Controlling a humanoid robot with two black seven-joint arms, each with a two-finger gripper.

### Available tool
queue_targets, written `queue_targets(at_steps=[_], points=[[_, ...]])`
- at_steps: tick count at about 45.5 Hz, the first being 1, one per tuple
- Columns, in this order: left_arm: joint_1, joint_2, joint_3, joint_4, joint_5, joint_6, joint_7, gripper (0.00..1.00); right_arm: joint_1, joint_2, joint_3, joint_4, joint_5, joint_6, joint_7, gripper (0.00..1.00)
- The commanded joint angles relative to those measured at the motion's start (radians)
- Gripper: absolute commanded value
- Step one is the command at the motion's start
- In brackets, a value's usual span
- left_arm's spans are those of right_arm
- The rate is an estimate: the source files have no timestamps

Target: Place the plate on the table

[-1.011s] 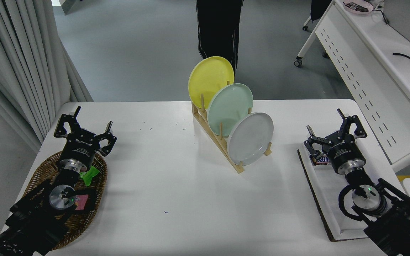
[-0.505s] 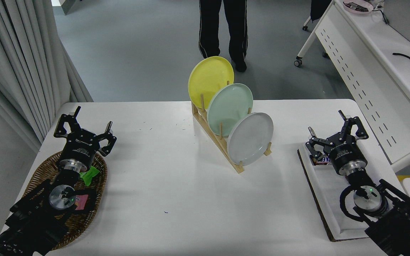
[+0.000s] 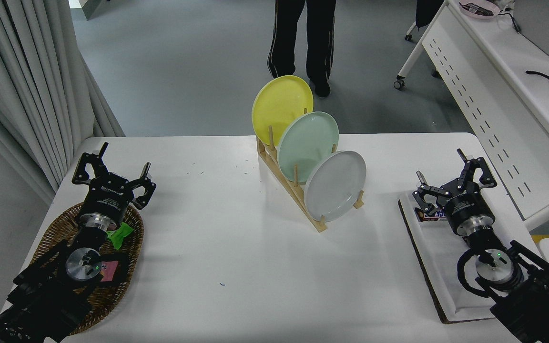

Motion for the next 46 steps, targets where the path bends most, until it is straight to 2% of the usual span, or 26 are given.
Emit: queue_targets(at_steps=[1, 10, 19, 36, 46], points=[[0.0, 0.0, 0.0, 0.0, 0.0, 0.0, 0.0, 1.0, 0.021, 0.003, -0.005, -0.008, 0.0, 0.0, 0.0, 0.99], [0.0, 0.0, 0.0, 0.0, 0.0, 0.0, 0.0, 1.0, 0.026, -0.004, -0.014, -0.002, -0.003, 0.0, -0.002, 0.99], [0.0, 0.0, 0.0, 0.0, 0.0, 0.0, 0.0, 1.0, 0.076, -0.014, -0.224, 0.008, -0.002, -0.005, -0.003, 0.99], [0.0, 0.0, 0.0, 0.0, 0.0, 0.0, 0.0, 1.0, 0.142, -0.16, -0.492, 0.089, 0.009, -0.006, -0.005, 0.99], [0.0, 0.0, 0.0, 0.0, 0.0, 0.0, 0.0, 1.0, 0.211, -0.313, -0.589, 0.28, 0.005, -0.008, -0.005, 0.99]])
